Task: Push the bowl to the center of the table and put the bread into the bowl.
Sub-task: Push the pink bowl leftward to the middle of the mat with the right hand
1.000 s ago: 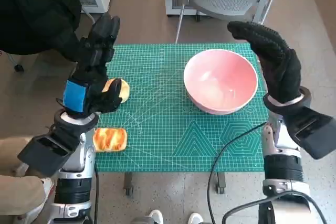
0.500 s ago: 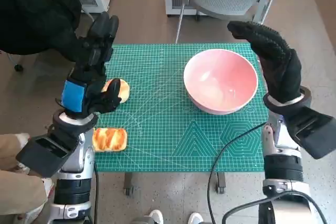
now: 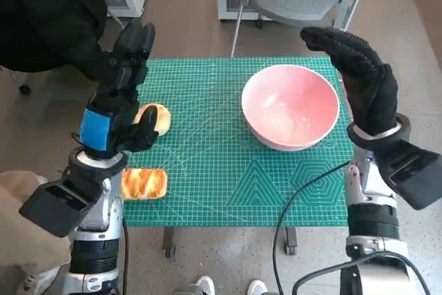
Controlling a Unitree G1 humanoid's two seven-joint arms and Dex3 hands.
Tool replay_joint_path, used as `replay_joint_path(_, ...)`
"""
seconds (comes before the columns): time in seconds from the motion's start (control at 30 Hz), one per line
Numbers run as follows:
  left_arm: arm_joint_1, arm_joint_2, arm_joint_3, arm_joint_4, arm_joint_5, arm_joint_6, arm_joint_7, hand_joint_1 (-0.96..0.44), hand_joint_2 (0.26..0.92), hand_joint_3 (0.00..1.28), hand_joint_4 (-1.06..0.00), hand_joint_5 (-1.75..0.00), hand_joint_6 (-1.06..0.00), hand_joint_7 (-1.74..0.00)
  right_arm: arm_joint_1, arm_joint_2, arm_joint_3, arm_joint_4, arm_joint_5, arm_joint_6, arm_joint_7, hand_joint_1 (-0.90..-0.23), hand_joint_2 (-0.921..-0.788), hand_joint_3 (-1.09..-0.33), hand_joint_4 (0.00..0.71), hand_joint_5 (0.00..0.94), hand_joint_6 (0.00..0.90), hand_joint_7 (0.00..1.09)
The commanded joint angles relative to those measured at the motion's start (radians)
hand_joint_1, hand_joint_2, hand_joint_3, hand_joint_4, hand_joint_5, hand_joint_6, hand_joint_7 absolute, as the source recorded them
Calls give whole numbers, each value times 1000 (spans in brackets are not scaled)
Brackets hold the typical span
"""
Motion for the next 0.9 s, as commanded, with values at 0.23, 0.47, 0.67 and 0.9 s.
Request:
replay_joint_path(0.23, 26, -3, 4, -33, 4, 10, 10, -743, 921, 679, 1, -152, 1, -297, 21, 3, -8, 5, 14, 4, 8, -682, -921, -689, 91, 3, 173, 6)
replay_joint_path(0.47, 30, -2, 6, -32, -6, 14, 6, -747, 921, 681, 1, -151, 1, -284, 19, -1, -18, 23, 12, 10, 3, -682, -921, -689, 97, 5, 173, 6)
replay_joint_path(0.67, 35, -4, 6, -32, -11, 19, 5, -740, 921, 684, 1, -151, 1, -281, 26, -4, -21, 20, -6, 13, -12, -681, -921, -691, 101, 6, 174, 6)
replay_joint_path(0.9, 44, -3, 7, -46, -10, 29, 8, -737, 921, 685, 1, -156, 1, -283, 24, -18, -33, 38, -11, 19, -25, -684, -921, -690, 102, 5, 174, 6)
